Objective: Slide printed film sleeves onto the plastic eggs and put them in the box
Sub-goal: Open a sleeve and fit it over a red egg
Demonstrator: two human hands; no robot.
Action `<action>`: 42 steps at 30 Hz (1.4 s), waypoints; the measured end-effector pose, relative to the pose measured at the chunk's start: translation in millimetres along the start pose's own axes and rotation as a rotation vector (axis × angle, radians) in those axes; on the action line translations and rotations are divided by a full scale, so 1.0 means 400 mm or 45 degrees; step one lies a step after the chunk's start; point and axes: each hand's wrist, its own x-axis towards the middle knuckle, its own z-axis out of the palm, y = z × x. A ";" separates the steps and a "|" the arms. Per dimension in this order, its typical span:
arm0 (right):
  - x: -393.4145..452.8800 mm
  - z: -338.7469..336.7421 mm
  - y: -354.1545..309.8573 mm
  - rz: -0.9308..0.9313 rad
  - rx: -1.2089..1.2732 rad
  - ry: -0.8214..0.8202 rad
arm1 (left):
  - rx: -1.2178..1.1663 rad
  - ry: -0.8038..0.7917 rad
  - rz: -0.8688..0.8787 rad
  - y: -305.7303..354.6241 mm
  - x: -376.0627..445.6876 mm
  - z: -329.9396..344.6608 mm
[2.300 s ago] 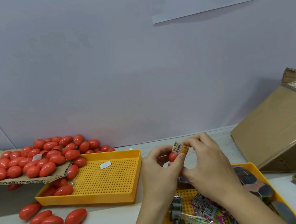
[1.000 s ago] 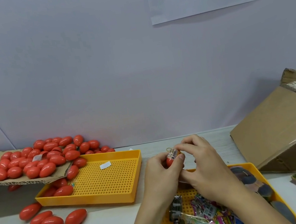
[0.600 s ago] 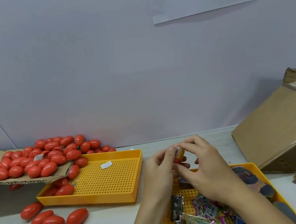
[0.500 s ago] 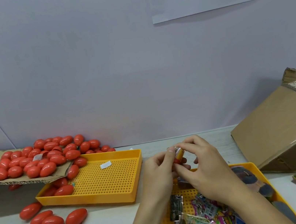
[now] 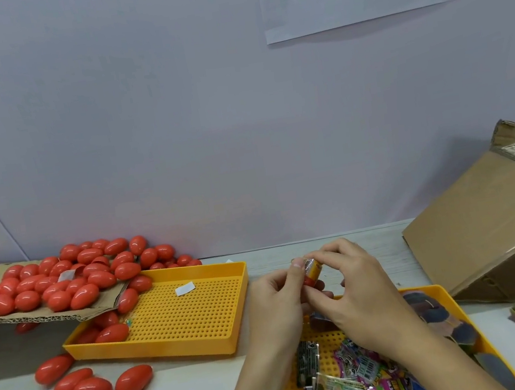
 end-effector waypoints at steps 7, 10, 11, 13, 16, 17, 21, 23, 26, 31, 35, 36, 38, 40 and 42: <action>0.001 0.002 0.002 0.019 -0.008 0.016 | 0.004 -0.003 -0.015 -0.002 0.000 0.002; 0.001 0.002 0.000 0.033 0.013 -0.001 | 0.018 0.002 -0.019 -0.004 -0.001 0.002; 0.001 0.002 -0.001 0.034 0.026 -0.010 | 0.018 0.002 -0.021 -0.004 0.000 0.001; 0.001 0.002 -0.003 0.034 0.052 -0.029 | 0.014 -0.018 -0.031 -0.004 -0.001 0.000; 0.001 0.001 -0.003 0.038 0.080 -0.044 | 0.089 -0.057 -0.056 -0.004 -0.002 0.001; 0.001 0.001 -0.001 0.042 0.081 -0.051 | 0.108 -0.069 -0.066 -0.004 -0.003 0.001; 0.000 0.000 0.007 0.069 0.067 -0.104 | 0.148 -0.128 -0.089 0.001 -0.005 0.000; 0.001 -0.001 0.010 0.071 0.062 -0.114 | 0.167 -0.131 -0.091 0.002 -0.004 -0.001; 0.001 0.000 0.010 0.082 0.075 -0.117 | 0.136 -0.137 -0.099 0.004 -0.007 -0.001; 0.000 -0.005 0.000 0.087 0.153 -0.088 | 0.012 -0.111 -0.166 0.009 -0.005 0.001; 0.001 -0.010 -0.012 0.104 0.260 -0.028 | -0.149 -0.118 -0.230 0.013 -0.005 0.004; 0.001 -0.011 -0.014 0.103 0.268 -0.025 | -0.172 -0.115 -0.235 0.013 -0.006 0.006; 0.000 -0.012 -0.018 0.095 0.273 -0.026 | -0.200 -0.091 -0.248 0.010 -0.006 0.007; -0.001 -0.013 -0.022 0.085 0.269 -0.028 | -0.231 -0.070 -0.262 0.009 -0.005 0.006; -0.001 -0.015 -0.026 0.081 0.270 -0.024 | -0.243 -0.065 -0.268 0.009 -0.003 0.005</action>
